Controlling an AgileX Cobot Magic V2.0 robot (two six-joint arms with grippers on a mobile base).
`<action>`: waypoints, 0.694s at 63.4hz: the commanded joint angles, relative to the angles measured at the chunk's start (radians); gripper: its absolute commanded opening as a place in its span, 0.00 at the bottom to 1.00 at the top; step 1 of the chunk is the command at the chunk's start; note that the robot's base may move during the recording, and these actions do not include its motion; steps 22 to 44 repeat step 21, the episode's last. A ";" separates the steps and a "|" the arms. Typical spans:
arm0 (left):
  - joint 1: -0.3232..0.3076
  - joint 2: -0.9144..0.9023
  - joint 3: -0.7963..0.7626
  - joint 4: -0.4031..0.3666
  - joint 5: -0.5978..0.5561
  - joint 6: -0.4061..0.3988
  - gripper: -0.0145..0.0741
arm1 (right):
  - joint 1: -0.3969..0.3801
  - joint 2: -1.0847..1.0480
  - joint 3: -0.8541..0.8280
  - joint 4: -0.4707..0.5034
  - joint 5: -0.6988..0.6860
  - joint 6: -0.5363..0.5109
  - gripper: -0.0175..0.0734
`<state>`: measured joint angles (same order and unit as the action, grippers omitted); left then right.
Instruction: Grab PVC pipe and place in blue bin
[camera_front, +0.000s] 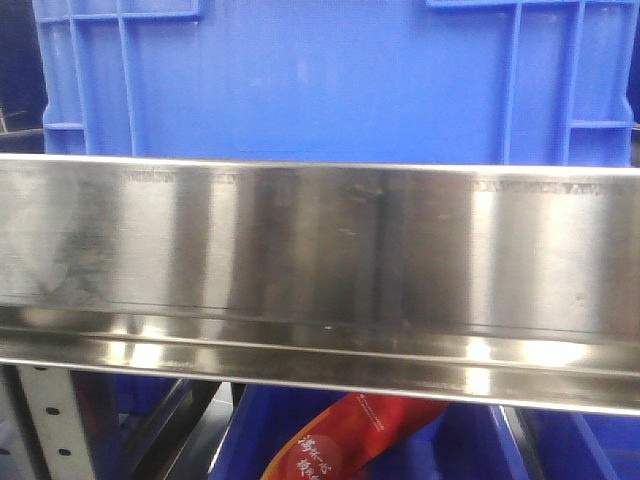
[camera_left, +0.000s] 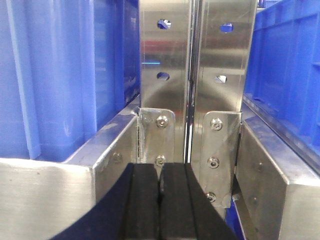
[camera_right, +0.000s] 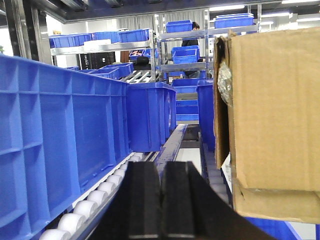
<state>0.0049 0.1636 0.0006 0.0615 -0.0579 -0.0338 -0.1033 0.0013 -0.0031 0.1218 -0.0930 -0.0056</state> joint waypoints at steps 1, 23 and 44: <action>0.002 -0.006 -0.001 -0.005 -0.019 0.000 0.04 | 0.001 -0.001 0.003 0.003 -0.025 -0.003 0.01; 0.002 -0.006 -0.001 -0.005 -0.019 0.000 0.04 | 0.001 -0.001 0.003 0.003 -0.025 -0.003 0.01; 0.002 -0.006 -0.001 -0.005 -0.019 0.000 0.04 | 0.001 -0.001 0.003 0.003 -0.025 -0.003 0.01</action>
